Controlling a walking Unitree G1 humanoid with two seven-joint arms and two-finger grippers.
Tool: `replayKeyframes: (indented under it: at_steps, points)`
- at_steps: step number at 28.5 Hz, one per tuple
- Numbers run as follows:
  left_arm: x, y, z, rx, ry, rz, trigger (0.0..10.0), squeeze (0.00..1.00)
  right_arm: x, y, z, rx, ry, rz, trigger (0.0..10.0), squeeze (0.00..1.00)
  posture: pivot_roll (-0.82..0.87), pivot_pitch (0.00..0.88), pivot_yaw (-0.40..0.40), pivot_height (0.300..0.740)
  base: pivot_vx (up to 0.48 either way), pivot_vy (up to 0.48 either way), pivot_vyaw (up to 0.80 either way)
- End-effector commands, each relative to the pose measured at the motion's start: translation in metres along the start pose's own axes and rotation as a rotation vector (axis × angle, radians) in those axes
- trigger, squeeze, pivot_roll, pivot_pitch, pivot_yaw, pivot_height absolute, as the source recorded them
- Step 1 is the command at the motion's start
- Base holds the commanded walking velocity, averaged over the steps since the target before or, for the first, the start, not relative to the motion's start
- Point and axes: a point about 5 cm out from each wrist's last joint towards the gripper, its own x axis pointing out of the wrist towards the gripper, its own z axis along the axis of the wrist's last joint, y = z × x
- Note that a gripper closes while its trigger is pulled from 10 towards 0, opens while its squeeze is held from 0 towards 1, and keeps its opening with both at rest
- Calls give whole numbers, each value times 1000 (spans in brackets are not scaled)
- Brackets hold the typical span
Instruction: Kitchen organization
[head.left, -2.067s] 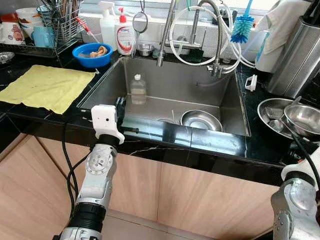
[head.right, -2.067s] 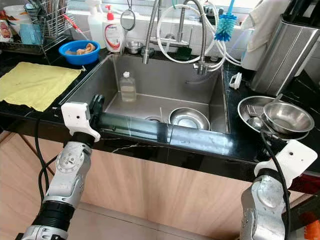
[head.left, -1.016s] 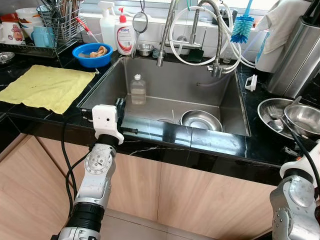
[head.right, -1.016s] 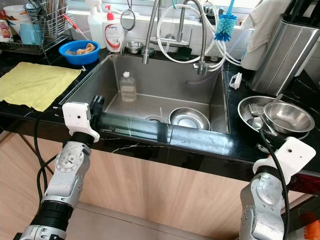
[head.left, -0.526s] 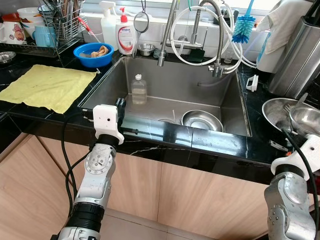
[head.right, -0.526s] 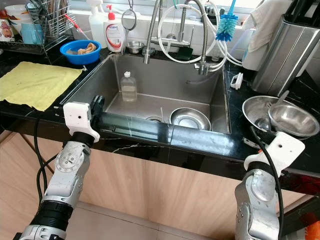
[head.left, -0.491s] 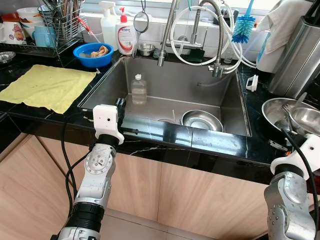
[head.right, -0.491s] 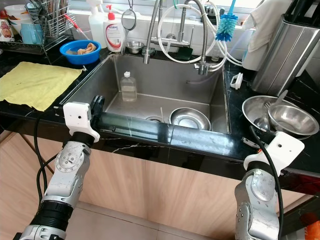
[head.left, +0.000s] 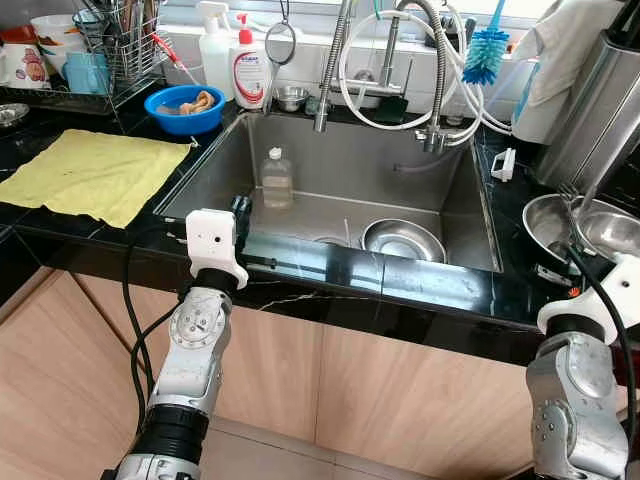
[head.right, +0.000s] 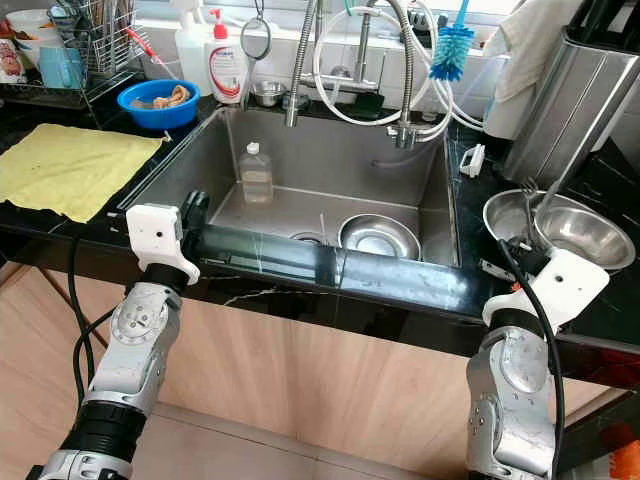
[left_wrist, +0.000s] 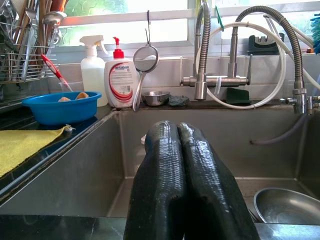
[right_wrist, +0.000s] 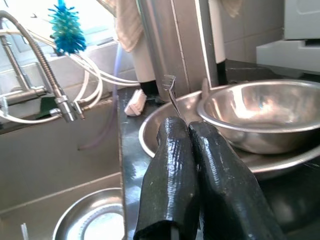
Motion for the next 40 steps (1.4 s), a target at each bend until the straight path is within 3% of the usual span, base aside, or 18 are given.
replayKeyframes:
  at_steps: [1, 6, 8, 11, 15, 19, 22, 26, 32, 33, 36, 37, 38, 40]
  points:
    - [1, 0, 4, 9, -8, 5, 10000, 0, 2, 5, 11, 4, -50, 29, 10000, 0, 52, 0, -26, 740, 0, 0, 0]
    - [0, 1, 4, 11, -7, 6, 10000, 0, 1, 17, 14, -62, -77, 125, 10000, 0, 51, 0, -23, 740, 0, 0, 0]
    - [0, 1, 3, 13, -4, 5, 10000, 0, 1, 34, 13, -145, -63, 258, 10000, 0, 48, 0, -19, 740, 0, 0, 0]
    - [0, 1, 3, 14, -3, 3, 10000, 0, 4, 47, 15, -173, -56, 343, 10000, 0, 49, 0, -17, 740, 0, 0, 0]
    - [1, 1, 2, 14, -2, 2, 10000, 0, 15, 56, 18, -241, -47, 391, 10000, 0, 49, 0, -17, 740, 0, 0, 0]
    - [2, 0, 2, 13, 2, -8, 10000, 0, 42, 64, 9, -354, 70, 430, 10000, 0, 54, 0, -19, 740, 0, 0, 0]
    - [2, -1, 1, 14, 5, -13, 10000, 0, 56, 76, 5, -397, 97, 486, 10000, 0, 61, 0, -19, 740, 0, 0, 0]
    - [1, -2, 1, 14, 5, -18, 10000, 0, 73, 96, 2, -358, 147, 533, 10000, 0, 77, 0, -21, 740, 0, 0, 0]
    - [2, -1, 2, 20, 2, -19, 10000, 0, 80, 111, -19, -348, 263, 586, 10000, 0, 93, 0, -29, 740, 0, 0, 0]
    - [1, -1, 2, 21, 2, -19, 10000, 0, 81, 110, -26, -357, 296, 578, 10000, 376, 104, 0, -34, 740, 0, 0, 0]
    - [1, -2, 2, 21, 3, -19, 10000, 0, 81, 108, -31, -366, 313, 567, 10000, 380, 104, 0, -33, 740, 0, 0, 0]
    - [0, -1, 2, 21, 3, -20, 10000, 0, 81, 108, -32, -361, 320, 564, 10000, 478, 103, 0, -32, 740, 0, 0, 0]
    - [-1, -1, 2, 22, 6, -22, 10000, 0, 81, 106, -36, -352, 332, 560, 10000, 1000, 103, 0, -31, 740, 0, 0, 0]
    - [-1, -1, 1, 22, 7, -23, 10000, 0, 81, 106, -38, -349, 336, 563, 10000, 1000, 102, 0, -31, 740, 0, 0, 0]
